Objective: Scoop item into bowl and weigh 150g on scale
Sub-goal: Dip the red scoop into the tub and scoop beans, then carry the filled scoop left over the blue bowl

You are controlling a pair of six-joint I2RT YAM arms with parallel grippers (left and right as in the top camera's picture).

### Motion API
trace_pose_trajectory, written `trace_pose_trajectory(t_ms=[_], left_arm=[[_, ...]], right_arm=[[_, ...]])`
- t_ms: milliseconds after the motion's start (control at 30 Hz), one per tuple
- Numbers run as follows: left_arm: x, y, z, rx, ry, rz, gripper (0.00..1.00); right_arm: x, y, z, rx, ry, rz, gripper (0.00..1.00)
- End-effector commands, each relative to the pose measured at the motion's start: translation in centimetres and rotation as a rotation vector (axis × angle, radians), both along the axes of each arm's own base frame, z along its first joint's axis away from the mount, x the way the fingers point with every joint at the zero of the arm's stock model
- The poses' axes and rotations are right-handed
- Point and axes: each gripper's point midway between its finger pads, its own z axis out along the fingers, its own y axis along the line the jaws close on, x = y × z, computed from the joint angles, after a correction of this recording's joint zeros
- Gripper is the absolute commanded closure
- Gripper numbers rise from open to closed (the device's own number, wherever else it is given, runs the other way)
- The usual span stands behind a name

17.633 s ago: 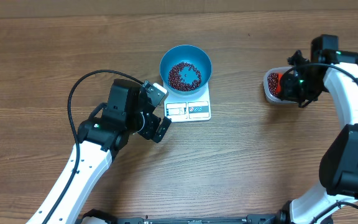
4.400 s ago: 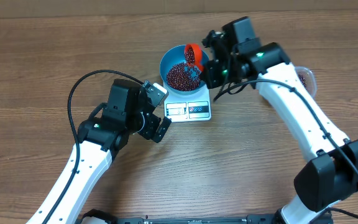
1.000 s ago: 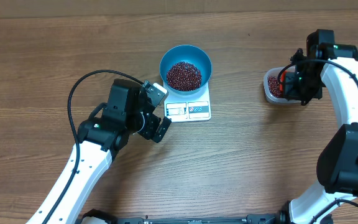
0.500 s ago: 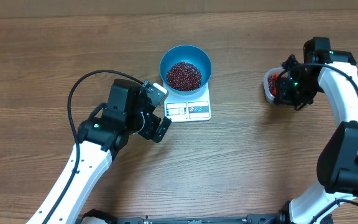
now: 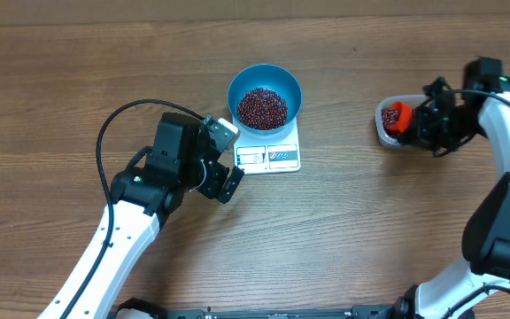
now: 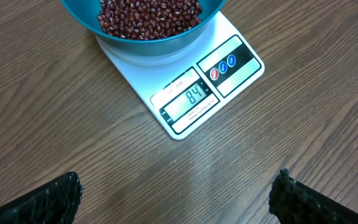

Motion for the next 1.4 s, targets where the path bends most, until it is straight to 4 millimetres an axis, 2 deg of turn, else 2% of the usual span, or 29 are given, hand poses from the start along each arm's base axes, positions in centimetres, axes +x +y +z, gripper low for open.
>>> trace_pose_trajectory(t_ms=[0,167,633,1000,1200,1367], left_arm=[[0.1,0.2,-0.3,0.002,0.010,0.016,0.00],[0.1,0.2,-0.3,0.002,0.010,0.016,0.00],[0.1,0.2,-0.3,0.002,0.010,0.017,0.00],[0.1,0.2,-0.3,0.002,0.010,0.016,0.00],[0.1,0.2,-0.3,0.002,0.010,0.016,0.00],[0.1,0.2,-0.3,0.002,0.010,0.016,0.00]], right_arm=[[0.1,-0.3,0.6,0.089,-0.022,-0.039,0.96],[-0.2,-1.6,0.8,0.116,-0.025,-0.083,0.96],[-1.3,-2.2,3.9,0.352,-0.158,-0.048,0.96],[-1.2,0.1,6.7,0.512,-0.280,0.029,0.96],[-0.8,3.2,7.3,0.535,-0.275,0.114,0.96],[-0.1,7.0,9.2,0.584,-0.309,0.214,0.96]])
